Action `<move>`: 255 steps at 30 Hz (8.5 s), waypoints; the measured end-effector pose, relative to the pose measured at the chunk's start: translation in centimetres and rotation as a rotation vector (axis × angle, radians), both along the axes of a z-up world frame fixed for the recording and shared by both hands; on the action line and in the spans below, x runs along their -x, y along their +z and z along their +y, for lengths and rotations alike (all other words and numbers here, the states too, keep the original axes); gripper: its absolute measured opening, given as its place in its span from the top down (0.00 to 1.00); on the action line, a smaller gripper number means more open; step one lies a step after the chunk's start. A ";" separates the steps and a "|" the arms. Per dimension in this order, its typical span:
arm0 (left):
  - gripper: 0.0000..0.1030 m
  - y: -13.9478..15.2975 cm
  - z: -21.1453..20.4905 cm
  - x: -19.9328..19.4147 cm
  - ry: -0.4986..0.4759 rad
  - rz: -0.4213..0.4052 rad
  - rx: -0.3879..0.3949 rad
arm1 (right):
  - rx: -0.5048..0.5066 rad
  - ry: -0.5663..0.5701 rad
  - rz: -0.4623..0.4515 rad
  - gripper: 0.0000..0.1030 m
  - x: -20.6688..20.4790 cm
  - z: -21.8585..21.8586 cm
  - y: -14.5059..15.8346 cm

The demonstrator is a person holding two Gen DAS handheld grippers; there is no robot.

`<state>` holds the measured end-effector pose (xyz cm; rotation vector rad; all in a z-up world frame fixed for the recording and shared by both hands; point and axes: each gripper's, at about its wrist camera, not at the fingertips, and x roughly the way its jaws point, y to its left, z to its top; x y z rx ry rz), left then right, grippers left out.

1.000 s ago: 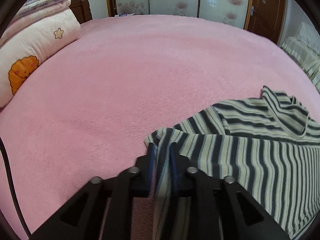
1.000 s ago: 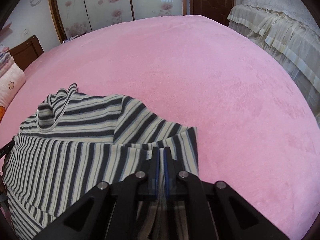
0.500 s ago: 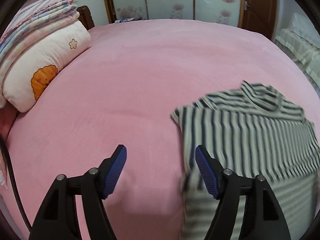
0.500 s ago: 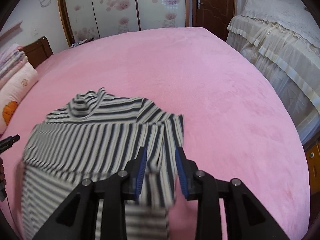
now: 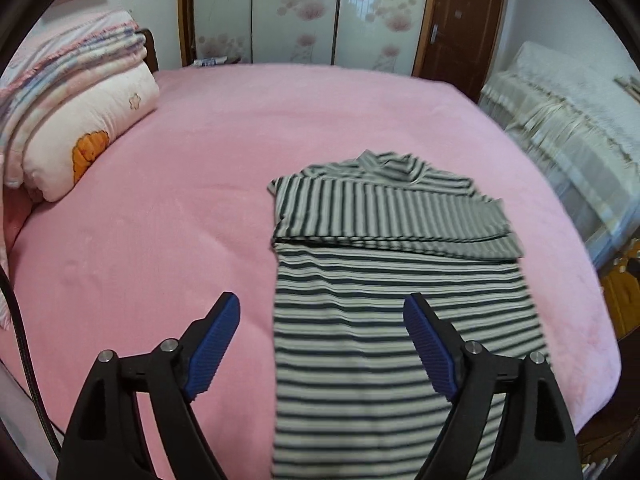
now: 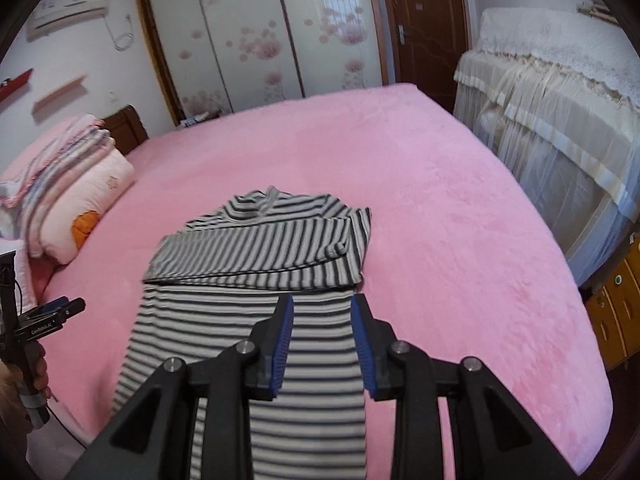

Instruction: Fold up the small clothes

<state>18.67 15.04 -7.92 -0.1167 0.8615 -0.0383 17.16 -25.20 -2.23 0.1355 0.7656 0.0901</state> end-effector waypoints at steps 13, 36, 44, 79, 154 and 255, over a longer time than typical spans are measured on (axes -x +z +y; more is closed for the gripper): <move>0.17 5.1 -3.0 9.7 0.032 -0.100 -0.033 | -0.037 0.066 -0.120 0.71 8.8 1.7 3.4; 0.12 -5.4 -1.0 17.0 0.055 -0.043 -0.052 | 0.103 0.086 -0.068 0.56 15.8 4.3 -5.9; 0.12 -11.7 2.2 16.4 0.092 0.080 0.012 | 0.039 0.020 0.091 0.56 14.4 1.0 -12.3; 0.24 -20.0 6.7 16.6 -0.079 0.208 0.357 | -0.138 0.092 0.336 0.57 13.0 -3.8 -21.4; 0.92 -6.3 6.4 -24.8 0.215 0.010 0.463 | -0.278 -0.081 -0.009 0.94 -23.8 -0.3 -5.3; 0.37 -14.0 10.9 -5.7 0.029 0.238 0.137 | -0.068 0.040 0.306 0.77 -2.6 8.5 -16.0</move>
